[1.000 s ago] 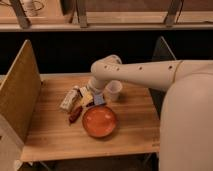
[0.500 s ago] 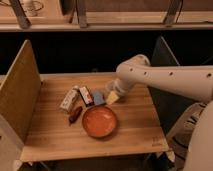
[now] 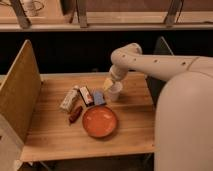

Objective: Move the arm in a circular motion

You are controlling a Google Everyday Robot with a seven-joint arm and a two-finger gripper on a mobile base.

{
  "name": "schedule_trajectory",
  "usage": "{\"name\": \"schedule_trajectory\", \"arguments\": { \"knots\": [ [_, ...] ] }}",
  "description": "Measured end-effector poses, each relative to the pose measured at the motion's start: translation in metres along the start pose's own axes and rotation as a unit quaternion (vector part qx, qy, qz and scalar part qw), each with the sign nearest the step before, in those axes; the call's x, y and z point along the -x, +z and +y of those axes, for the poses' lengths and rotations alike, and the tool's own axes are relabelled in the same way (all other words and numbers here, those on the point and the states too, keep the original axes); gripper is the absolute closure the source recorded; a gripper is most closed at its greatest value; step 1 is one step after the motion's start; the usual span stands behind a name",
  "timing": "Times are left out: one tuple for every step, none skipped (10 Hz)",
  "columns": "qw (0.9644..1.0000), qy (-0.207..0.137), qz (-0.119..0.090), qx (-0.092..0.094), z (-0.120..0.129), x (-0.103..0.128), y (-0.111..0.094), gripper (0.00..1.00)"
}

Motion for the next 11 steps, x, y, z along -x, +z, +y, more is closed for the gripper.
{"name": "schedule_trajectory", "arguments": {
  "knots": [
    [0.9995,-0.029,-0.007,0.013,0.018,0.025,0.005,0.2],
    [0.9976,-0.062,-0.013,0.027,0.04,0.044,0.006,0.2],
    [0.9949,-0.091,-0.015,0.041,0.063,0.053,0.007,0.2],
    [0.9905,-0.123,-0.017,0.058,0.09,0.058,0.005,0.2],
    [0.9846,-0.155,-0.018,0.078,0.12,0.057,0.001,0.2],
    [0.9811,-0.171,-0.022,0.089,0.137,0.055,-0.003,0.2],
    [0.9758,-0.19,-0.03,0.105,0.161,0.05,-0.011,0.2],
    [0.9748,-0.192,-0.033,0.108,0.168,0.04,-0.018,0.2],
    [0.9764,-0.187,-0.031,0.103,0.167,0.025,-0.024,0.2],
    [0.9794,-0.178,-0.026,0.091,0.161,0.007,-0.031,0.2],
    [0.9834,-0.166,-0.017,0.071,0.148,-0.014,-0.039,0.2]
  ]
}}
